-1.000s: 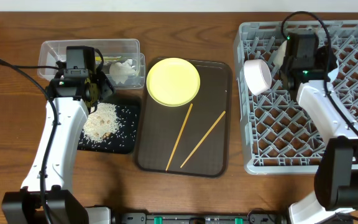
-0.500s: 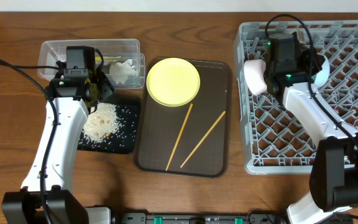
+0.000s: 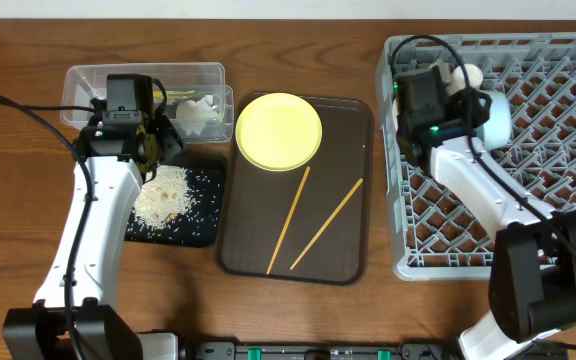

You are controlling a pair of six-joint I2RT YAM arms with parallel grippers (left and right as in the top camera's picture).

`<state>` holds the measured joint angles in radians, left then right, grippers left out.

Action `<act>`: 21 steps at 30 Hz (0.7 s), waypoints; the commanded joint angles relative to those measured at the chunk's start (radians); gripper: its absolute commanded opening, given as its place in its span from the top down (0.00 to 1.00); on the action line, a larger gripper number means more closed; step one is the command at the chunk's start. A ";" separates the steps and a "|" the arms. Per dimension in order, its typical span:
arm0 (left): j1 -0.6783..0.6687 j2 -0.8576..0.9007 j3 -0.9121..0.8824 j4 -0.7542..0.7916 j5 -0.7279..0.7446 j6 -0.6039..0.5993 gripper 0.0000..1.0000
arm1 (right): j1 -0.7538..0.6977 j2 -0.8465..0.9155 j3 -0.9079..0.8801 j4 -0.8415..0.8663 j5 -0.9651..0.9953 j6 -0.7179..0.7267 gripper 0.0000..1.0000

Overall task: Sort waste into correct bins and load items into the dishwasher rack
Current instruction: 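Lower the blue bowl upright into the rack and release it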

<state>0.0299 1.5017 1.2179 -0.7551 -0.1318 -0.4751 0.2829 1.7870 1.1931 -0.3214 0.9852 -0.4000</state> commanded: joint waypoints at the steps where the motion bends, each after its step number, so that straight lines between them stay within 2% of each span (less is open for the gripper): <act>1: 0.003 -0.002 -0.010 -0.003 -0.016 -0.005 0.24 | 0.011 0.008 -0.006 -0.004 -0.045 0.165 0.28; 4: 0.003 -0.002 -0.010 -0.003 -0.016 -0.005 0.24 | 0.008 -0.006 -0.003 -0.003 -0.061 0.193 0.19; 8: 0.003 -0.002 -0.010 -0.003 -0.015 -0.005 0.24 | -0.002 -0.043 -0.003 -0.004 -0.066 0.195 0.17; 13: 0.003 -0.002 -0.010 -0.003 -0.015 -0.005 0.24 | -0.042 -0.097 -0.003 -0.005 -0.103 0.194 0.34; 14: 0.003 -0.002 -0.010 -0.003 -0.016 -0.005 0.24 | -0.056 -0.105 -0.003 -0.007 -0.103 0.195 0.40; 17: 0.003 -0.002 -0.010 -0.004 -0.015 -0.005 0.24 | -0.098 -0.120 -0.003 -0.031 -0.104 0.243 0.46; 21: 0.003 -0.002 -0.010 -0.004 -0.016 -0.005 0.24 | -0.140 -0.122 -0.003 -0.150 -0.140 0.311 0.54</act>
<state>0.0299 1.5017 1.2179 -0.7563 -0.1345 -0.4751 0.1661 1.6768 1.1919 -0.4252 0.8772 -0.1719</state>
